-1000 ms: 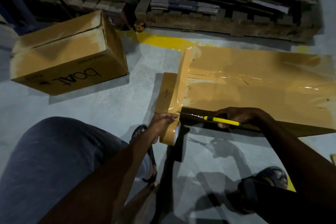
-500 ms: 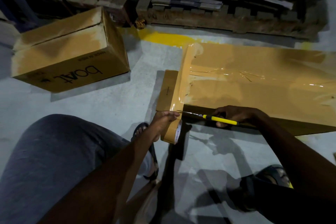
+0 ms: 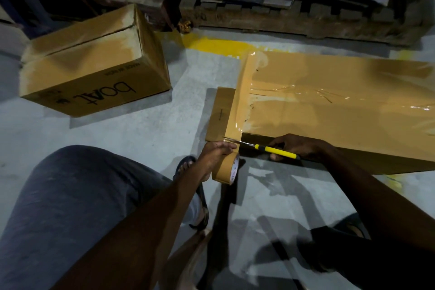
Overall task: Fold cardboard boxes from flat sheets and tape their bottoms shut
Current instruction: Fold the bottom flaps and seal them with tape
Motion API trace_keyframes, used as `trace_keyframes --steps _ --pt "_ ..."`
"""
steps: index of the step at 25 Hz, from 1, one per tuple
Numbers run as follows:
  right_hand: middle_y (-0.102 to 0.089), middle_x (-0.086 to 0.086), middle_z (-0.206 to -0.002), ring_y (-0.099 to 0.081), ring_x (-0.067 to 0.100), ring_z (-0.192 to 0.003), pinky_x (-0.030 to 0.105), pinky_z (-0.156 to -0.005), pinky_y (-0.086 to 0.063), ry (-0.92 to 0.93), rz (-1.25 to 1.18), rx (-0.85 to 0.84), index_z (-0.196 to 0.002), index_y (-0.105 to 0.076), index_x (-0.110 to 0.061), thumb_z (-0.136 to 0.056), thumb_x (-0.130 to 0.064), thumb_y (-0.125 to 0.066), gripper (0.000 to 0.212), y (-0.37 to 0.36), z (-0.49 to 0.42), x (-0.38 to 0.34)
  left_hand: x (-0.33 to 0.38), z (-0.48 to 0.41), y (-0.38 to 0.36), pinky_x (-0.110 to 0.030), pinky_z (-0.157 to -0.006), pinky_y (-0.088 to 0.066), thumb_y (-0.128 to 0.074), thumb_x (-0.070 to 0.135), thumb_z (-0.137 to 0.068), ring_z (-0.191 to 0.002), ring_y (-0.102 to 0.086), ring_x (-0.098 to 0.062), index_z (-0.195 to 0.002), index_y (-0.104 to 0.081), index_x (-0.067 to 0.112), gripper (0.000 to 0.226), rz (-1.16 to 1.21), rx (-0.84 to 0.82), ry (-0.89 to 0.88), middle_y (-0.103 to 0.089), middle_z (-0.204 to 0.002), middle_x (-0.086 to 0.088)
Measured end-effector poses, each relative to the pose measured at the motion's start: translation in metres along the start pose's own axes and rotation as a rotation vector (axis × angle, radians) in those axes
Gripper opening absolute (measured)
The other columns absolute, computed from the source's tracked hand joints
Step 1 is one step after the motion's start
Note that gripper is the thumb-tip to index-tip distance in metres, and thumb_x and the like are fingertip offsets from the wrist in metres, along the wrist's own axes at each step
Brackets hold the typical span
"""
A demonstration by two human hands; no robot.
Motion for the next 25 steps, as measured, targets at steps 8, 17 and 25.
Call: trace_keyframes --steps 8,17,25 --pt "-0.072 0.003 -0.082 -0.068 0.02 -0.07 0.035 -0.063 -0.052 -0.052 0.082 0.135 -0.08 -0.07 -0.027 -0.07 -0.042 -0.086 0.025 0.01 -0.004 0.009 0.0 0.005 -0.001 -0.025 -0.07 -0.04 -0.059 0.007 -0.089 -0.088 -0.054 -0.012 -0.099 -0.073 0.01 0.018 -0.077 -0.005 0.046 -0.063 -0.102 0.006" --pt "-0.075 0.0 -0.078 -0.069 0.019 -0.066 0.029 -0.056 -0.053 -0.105 0.036 0.134 -0.098 -0.07 -0.027 -0.069 -0.031 -0.088 0.034 0.01 0.032 0.024 0.042 0.035 0.002 -0.012 -0.06 -0.043 -0.05 -0.007 -0.084 -0.076 -0.054 -0.01 -0.077 -0.068 0.012 0.027 -0.276 -0.099 -0.005 -0.063 -0.082 0.0" --pt "-0.074 -0.002 -0.077 -0.068 0.008 -0.069 0.023 -0.063 -0.053 0.043 -0.334 0.341 -0.108 -0.068 -0.016 -0.086 0.0 -0.071 0.028 0.024 0.057 -0.003 0.133 0.075 0.024 -0.041 -0.071 -0.05 -0.054 -0.02 -0.074 -0.096 -0.06 -0.035 -0.11 -0.066 0.025 0.059 -0.601 -0.329 -0.186 -0.056 -0.123 -0.013"
Point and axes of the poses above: each hand's wrist, its own z-axis away from the middle knuckle, its own y-axis out of the back of the hand, x = y × z, the point moved 10 cm from there along -z, towards the middle knuckle
